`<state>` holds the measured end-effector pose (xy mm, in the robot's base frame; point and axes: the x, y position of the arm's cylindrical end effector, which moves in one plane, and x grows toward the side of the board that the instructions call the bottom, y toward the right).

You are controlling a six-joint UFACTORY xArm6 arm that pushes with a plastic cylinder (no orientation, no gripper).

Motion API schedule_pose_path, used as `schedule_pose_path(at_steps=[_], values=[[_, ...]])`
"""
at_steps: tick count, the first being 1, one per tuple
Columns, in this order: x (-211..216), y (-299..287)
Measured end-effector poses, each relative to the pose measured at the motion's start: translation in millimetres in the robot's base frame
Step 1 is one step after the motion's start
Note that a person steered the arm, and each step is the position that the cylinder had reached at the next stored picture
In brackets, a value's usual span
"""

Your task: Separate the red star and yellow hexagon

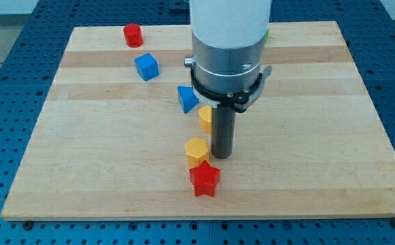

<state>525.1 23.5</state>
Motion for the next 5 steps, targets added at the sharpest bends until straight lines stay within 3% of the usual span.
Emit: schedule_pose_path(at_steps=[2, 3, 4, 5], values=[[21.5, 122.0], [53.7, 86.9], [39.9, 93.1], [28.3, 54.5]])
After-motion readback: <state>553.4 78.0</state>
